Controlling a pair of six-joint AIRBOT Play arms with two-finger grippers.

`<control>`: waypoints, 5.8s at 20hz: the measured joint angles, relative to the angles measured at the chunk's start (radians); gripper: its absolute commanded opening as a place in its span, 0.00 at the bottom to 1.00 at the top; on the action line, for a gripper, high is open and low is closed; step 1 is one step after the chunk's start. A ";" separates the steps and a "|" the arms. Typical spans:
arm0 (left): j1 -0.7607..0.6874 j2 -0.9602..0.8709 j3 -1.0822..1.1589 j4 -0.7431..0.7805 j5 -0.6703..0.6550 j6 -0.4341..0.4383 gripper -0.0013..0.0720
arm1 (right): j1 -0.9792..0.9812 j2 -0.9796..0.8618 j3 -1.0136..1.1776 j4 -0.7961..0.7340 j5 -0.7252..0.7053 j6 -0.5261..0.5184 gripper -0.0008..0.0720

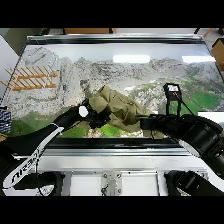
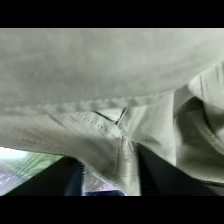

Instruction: Fold the clothes and pants, and hang the long-sleeved shirts on hangers.

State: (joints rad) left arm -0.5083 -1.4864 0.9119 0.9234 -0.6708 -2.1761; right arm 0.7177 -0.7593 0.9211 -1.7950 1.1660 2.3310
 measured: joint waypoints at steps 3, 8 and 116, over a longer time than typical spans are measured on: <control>0.004 0.026 0.000 0.041 0.020 0.001 0.03 | 0.000 0.004 0.000 0.000 0.000 0.000 0.03; 0.060 0.154 0.036 0.141 -0.013 0.076 0.03 | -0.015 0.020 0.024 -0.039 0.001 -0.035 0.03; -0.301 0.616 -0.067 0.314 -0.410 0.361 0.03 | 0.143 -0.584 -0.079 0.007 0.239 0.028 0.03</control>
State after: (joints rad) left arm -0.8089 -0.8700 0.8448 1.2373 -1.0813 -1.8149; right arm 0.8608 -1.3430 0.8421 -1.7878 1.4052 2.3592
